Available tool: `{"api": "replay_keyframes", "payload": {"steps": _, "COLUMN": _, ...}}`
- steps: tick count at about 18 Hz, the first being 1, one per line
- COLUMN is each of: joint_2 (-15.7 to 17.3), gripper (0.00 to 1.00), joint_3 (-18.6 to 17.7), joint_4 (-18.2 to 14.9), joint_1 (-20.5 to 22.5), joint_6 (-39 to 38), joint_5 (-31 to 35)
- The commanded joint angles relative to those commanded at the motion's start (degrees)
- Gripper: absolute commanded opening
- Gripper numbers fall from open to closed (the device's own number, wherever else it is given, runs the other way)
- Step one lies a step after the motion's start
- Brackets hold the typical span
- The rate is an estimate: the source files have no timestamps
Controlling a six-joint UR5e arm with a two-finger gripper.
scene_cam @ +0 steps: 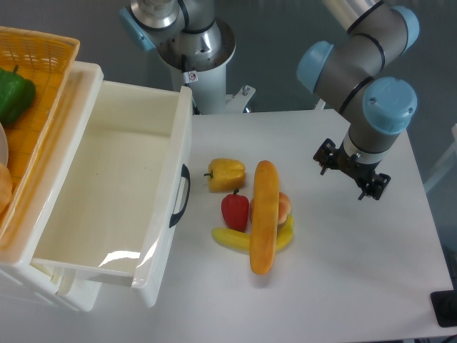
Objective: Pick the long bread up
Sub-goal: 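Move the open gripper toward the long orange bread loaf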
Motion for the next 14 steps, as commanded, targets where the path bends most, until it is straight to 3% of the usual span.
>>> {"api": "replay_keyframes", "payload": {"steps": 8, "joint_2": 0.44, "gripper": 1.0, "joint_3": -0.18, "joint_4": -0.53, "joint_1": 0.09, "joint_6": -0.17, "joint_5": -0.44}}
{"api": "replay_keyframes", "payload": {"steps": 14, "joint_2": 1.84, "gripper": 1.0, "joint_3": -5.09, "joint_4": 0.26, "joint_1": 0.18, "joint_6": -2.1, "joint_5": -0.44}}
